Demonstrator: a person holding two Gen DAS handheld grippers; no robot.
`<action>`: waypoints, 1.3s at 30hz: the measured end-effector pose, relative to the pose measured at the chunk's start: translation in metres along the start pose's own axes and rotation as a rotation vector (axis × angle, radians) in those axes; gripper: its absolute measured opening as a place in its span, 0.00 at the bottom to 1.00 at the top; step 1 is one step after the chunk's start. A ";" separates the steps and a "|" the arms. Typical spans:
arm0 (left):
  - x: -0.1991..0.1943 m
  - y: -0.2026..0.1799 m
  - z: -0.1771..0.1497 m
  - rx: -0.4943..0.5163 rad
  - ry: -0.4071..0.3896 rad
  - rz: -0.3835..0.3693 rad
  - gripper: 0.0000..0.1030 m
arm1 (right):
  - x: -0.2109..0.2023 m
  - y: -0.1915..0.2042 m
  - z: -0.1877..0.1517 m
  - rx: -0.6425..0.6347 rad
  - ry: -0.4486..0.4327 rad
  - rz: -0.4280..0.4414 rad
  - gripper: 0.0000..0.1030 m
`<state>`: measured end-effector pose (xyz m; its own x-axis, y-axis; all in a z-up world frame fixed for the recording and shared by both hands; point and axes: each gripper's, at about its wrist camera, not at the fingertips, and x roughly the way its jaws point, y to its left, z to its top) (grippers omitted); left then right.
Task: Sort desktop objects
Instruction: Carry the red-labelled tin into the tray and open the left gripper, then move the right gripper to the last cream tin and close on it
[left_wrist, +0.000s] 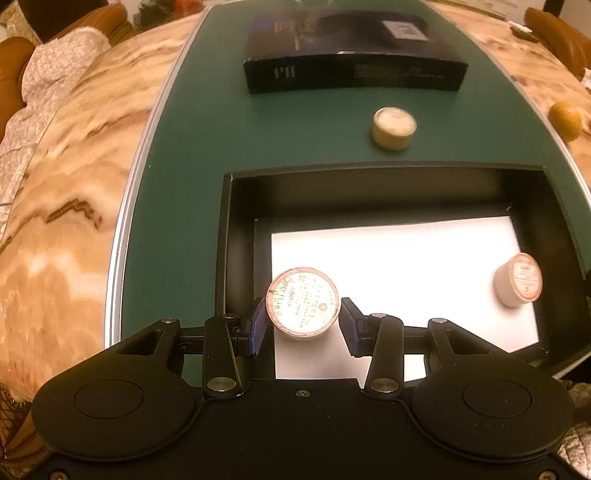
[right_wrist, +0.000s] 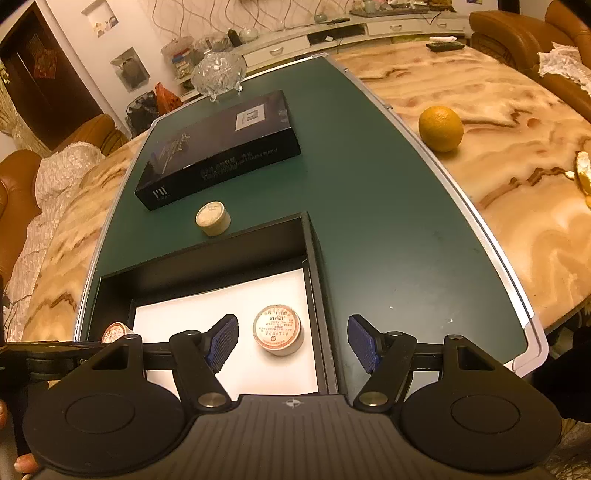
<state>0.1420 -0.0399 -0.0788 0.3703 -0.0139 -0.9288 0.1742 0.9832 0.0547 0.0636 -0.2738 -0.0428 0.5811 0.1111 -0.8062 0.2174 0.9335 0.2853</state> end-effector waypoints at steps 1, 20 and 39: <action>0.003 0.001 0.000 -0.004 0.006 0.002 0.40 | 0.001 0.000 0.000 0.000 0.001 -0.001 0.67; 0.011 -0.008 -0.005 0.016 0.049 0.015 0.40 | 0.013 0.004 0.003 -0.012 0.026 -0.031 0.69; -0.043 0.023 -0.006 -0.098 -0.073 -0.115 0.86 | 0.014 0.031 0.024 -0.090 -0.017 -0.086 0.84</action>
<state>0.1243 -0.0152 -0.0395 0.4190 -0.1369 -0.8976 0.1309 0.9873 -0.0895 0.0977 -0.2519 -0.0330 0.5765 0.0246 -0.8167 0.1959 0.9662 0.1674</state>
